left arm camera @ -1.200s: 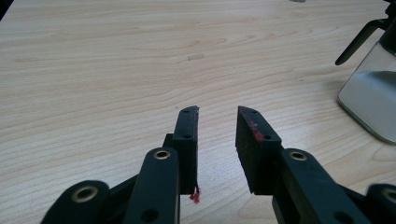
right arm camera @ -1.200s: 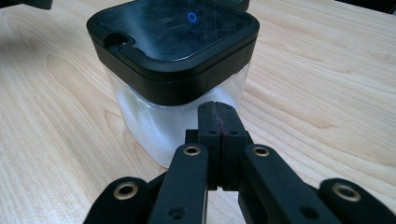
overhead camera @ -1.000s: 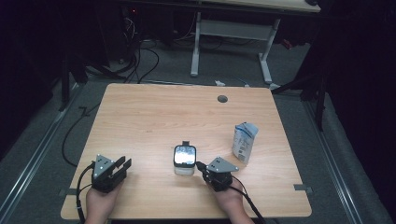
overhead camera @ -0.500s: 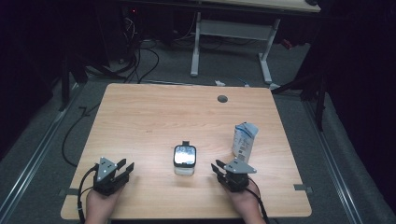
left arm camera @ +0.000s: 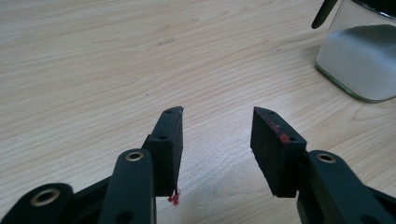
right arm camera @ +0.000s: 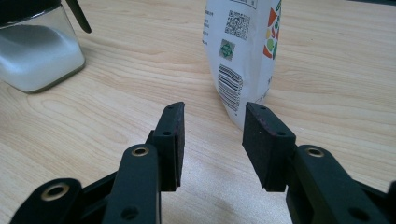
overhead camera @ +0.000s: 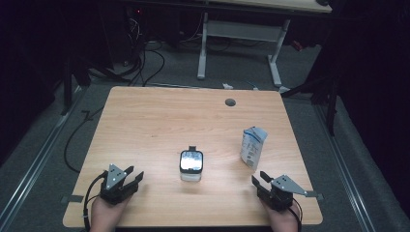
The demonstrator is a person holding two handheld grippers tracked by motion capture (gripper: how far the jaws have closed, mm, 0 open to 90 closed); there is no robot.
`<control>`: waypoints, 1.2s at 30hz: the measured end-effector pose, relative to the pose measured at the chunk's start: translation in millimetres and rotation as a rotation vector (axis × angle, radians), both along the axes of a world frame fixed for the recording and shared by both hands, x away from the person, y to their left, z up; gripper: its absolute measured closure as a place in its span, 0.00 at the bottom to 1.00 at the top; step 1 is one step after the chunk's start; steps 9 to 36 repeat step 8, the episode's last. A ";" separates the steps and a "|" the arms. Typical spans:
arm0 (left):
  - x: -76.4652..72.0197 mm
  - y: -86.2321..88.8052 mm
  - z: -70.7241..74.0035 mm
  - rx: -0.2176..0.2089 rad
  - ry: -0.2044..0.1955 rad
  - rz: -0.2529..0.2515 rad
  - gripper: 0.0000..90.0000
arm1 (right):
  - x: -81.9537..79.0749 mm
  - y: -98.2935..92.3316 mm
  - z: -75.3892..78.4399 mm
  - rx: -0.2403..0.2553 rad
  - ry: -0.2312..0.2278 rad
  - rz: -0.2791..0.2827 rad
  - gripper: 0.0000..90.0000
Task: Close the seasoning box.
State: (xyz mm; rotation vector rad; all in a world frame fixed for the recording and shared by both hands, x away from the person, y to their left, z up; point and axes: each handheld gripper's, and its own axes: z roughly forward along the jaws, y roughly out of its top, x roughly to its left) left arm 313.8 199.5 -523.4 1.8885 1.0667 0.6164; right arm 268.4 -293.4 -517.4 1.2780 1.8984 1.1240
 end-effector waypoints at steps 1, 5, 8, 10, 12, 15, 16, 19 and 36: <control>0.1 -0.2 0.0 0.001 -0.001 0.000 0.60 | 0.7 0.2 -0.7 0.000 0.001 0.002 0.65; 0.7 -0.2 -0.4 0.005 0.001 -0.001 0.60 | 2.2 0.7 -2.7 -0.001 0.007 0.007 0.65; 0.5 -0.2 -0.4 0.009 0.001 -0.002 0.60 | 2.5 1.6 -3.3 -0.007 0.009 0.012 0.65; 0.5 -0.2 -0.4 0.009 0.001 -0.002 0.60 | 2.5 1.6 -3.3 -0.007 0.009 0.012 0.65; 0.5 -0.2 -0.4 0.009 0.001 -0.002 0.60 | 2.5 1.6 -3.3 -0.007 0.009 0.012 0.65; 0.5 -0.2 -0.4 0.009 0.001 -0.002 0.60 | 2.5 1.6 -3.3 -0.007 0.009 0.012 0.65; 0.5 -0.2 -0.4 0.009 0.001 -0.002 0.60 | 2.5 1.6 -3.3 -0.007 0.009 0.012 0.65; 0.5 -0.2 -0.4 0.009 0.001 -0.002 0.60 | 2.5 1.6 -3.3 -0.007 0.009 0.012 0.65; 0.5 -0.2 -0.4 0.009 0.001 -0.002 0.60 | 2.5 1.6 -3.3 -0.007 0.009 0.012 0.65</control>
